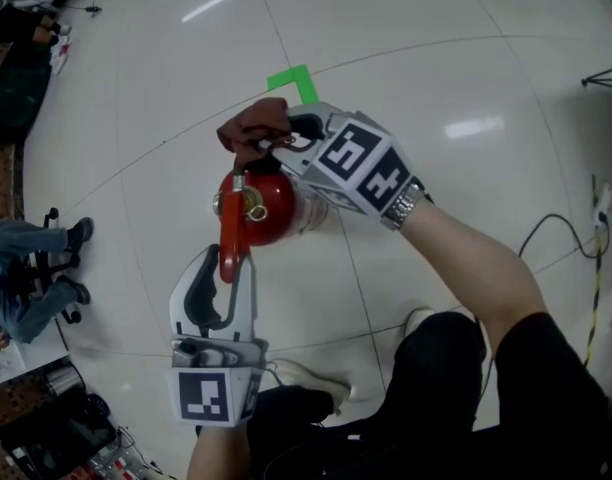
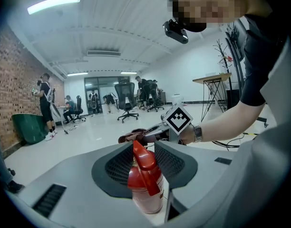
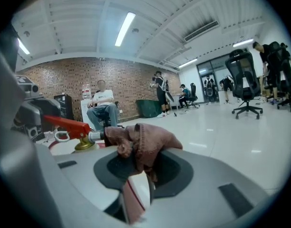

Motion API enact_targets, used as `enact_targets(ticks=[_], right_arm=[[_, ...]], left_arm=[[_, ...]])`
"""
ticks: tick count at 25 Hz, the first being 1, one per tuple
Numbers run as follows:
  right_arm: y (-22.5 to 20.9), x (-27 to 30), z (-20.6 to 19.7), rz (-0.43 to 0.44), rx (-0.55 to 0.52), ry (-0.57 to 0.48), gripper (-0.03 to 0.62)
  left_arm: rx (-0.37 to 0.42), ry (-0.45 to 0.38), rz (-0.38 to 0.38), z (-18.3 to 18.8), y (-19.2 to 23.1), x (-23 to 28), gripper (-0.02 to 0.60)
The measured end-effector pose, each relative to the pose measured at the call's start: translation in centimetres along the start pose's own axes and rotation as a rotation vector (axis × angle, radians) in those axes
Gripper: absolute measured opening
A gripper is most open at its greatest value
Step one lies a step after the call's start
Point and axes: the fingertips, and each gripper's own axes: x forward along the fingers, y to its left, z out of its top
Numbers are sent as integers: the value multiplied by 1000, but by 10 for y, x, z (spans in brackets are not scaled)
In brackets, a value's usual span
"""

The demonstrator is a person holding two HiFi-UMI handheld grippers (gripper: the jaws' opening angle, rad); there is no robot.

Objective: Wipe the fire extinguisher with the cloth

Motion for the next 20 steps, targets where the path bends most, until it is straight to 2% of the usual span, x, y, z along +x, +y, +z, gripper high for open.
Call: enact_targets(ticks=[10,20], right_arm=[[-19,12,-50,-8,78,36,107],[-31,31,-113,-14,128,154,106]], left_arm=[[23,-5,29,0,0,3,137],[50,4,59,-1,1,9,137]])
